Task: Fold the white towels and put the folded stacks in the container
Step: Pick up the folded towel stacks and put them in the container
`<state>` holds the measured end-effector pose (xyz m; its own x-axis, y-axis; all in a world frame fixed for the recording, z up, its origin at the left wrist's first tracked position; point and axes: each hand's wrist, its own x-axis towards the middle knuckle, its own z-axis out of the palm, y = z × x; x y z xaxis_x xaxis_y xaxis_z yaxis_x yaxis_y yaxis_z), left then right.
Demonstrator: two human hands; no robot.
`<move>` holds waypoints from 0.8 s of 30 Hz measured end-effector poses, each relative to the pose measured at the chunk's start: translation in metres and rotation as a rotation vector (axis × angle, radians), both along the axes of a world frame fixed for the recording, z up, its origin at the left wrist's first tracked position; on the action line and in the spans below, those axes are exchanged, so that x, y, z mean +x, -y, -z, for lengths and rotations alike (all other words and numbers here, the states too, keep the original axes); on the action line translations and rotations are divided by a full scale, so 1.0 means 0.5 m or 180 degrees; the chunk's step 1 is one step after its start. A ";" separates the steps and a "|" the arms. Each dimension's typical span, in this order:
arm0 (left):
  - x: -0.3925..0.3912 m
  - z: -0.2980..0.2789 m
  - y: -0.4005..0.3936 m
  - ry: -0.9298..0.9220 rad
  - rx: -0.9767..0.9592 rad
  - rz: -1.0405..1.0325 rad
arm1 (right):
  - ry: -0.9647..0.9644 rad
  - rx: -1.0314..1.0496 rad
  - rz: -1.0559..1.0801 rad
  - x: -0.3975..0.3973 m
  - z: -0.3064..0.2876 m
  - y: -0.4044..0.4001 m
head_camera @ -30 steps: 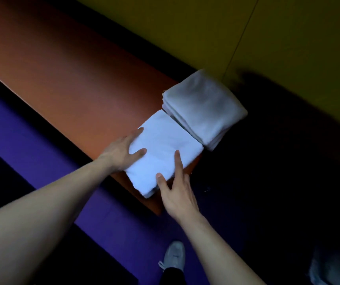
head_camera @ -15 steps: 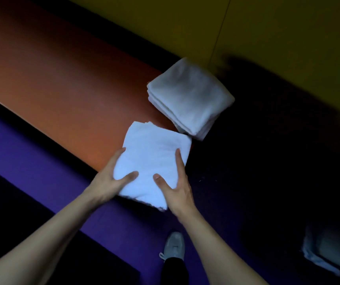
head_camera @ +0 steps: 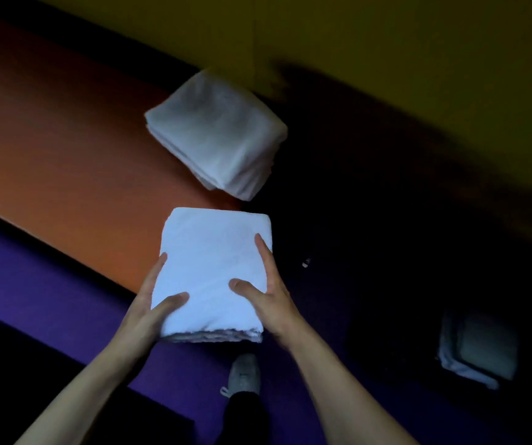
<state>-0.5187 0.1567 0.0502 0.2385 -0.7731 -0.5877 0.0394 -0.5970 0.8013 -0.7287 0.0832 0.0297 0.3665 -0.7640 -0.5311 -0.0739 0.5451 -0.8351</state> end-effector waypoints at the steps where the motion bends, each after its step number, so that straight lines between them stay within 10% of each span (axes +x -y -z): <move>1: -0.032 -0.002 -0.005 0.0087 -0.0051 0.0069 | 0.0020 0.0010 0.0071 -0.030 0.002 -0.010; 24: -1.022 0.229 -0.055 -0.0125 -0.0225 0.1443 | -0.0405 0.0108 0.1496 -1.048 0.199 -0.237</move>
<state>-1.0298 0.1843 -0.0642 -0.1544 -0.8327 -0.5317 -0.1819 -0.5050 0.8437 -1.2528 0.2017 -0.0697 -0.0835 -0.8126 -0.5768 0.0864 0.5707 -0.8166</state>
